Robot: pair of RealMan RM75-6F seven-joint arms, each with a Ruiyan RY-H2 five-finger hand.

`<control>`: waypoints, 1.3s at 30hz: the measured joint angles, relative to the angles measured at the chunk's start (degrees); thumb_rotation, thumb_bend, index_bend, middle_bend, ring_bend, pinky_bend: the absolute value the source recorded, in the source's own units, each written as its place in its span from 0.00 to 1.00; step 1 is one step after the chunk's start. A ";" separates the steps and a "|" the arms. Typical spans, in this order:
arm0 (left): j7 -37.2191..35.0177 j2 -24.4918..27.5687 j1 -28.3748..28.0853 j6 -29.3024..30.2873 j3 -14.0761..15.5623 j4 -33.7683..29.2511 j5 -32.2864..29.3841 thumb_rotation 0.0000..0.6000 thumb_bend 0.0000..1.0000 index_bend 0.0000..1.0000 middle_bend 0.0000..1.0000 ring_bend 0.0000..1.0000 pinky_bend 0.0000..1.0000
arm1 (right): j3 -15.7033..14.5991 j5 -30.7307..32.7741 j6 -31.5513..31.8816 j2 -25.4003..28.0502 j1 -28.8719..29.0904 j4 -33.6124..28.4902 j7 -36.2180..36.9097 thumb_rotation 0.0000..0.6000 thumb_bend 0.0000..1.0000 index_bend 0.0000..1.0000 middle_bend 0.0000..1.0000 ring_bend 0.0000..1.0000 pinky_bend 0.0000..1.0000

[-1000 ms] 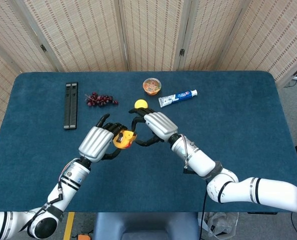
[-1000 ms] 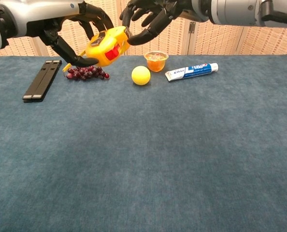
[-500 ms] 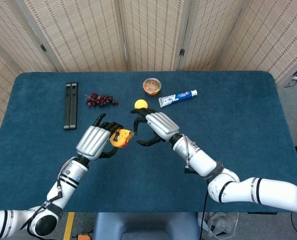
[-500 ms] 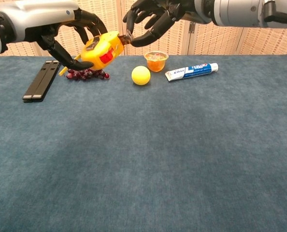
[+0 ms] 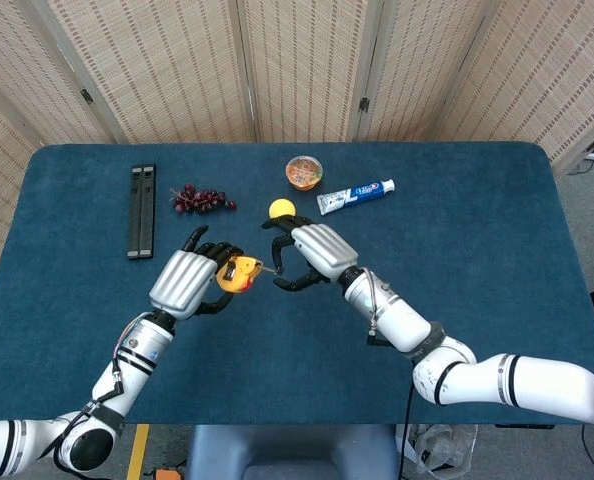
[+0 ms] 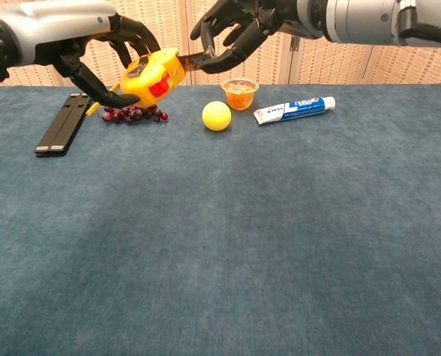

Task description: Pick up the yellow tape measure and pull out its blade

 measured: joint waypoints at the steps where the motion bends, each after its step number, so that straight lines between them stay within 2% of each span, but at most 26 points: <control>1: -0.03 -0.01 0.01 0.00 0.05 0.07 0.01 1.00 0.38 0.44 0.38 0.30 0.08 | 0.01 0.10 0.06 -0.03 0.03 0.03 -0.03 1.00 0.35 0.59 0.19 0.10 0.11; 10: -0.16 -0.40 0.49 0.39 0.91 1.81 0.52 1.00 0.38 0.44 0.38 0.30 0.08 | 0.03 0.49 0.47 0.27 -0.11 0.07 -0.09 1.00 0.51 0.62 0.21 0.11 0.11; 16: -1.21 -0.75 1.67 0.95 2.02 4.76 1.92 1.00 0.38 0.46 0.38 0.30 0.08 | -0.29 -0.05 0.63 1.72 -0.97 -0.97 0.13 1.00 0.51 0.62 0.21 0.11 0.11; 25: -4.61 -0.82 4.11 -0.44 5.06 10.76 4.51 1.00 0.38 0.46 0.38 0.30 0.06 | -1.78 -3.19 1.48 8.21 -5.27 -5.69 1.54 1.00 0.52 0.62 0.21 0.11 0.11; 31: -8.85 -0.69 5.32 -3.13 6.95 15.94 7.58 1.00 0.38 0.46 0.38 0.30 0.06 | -3.19 -9.45 3.15 15.25 -11.38 -9.88 6.55 1.00 0.52 0.62 0.21 0.11 0.11; 39: -12.92 -2.01 6.78 -4.82 7.95 21.00 11.27 1.00 0.38 0.46 0.38 0.30 0.06 | -5.04 -21.01 7.85 24.30 -19.78 -12.90 17.75 1.00 0.52 0.62 0.21 0.11 0.11</control>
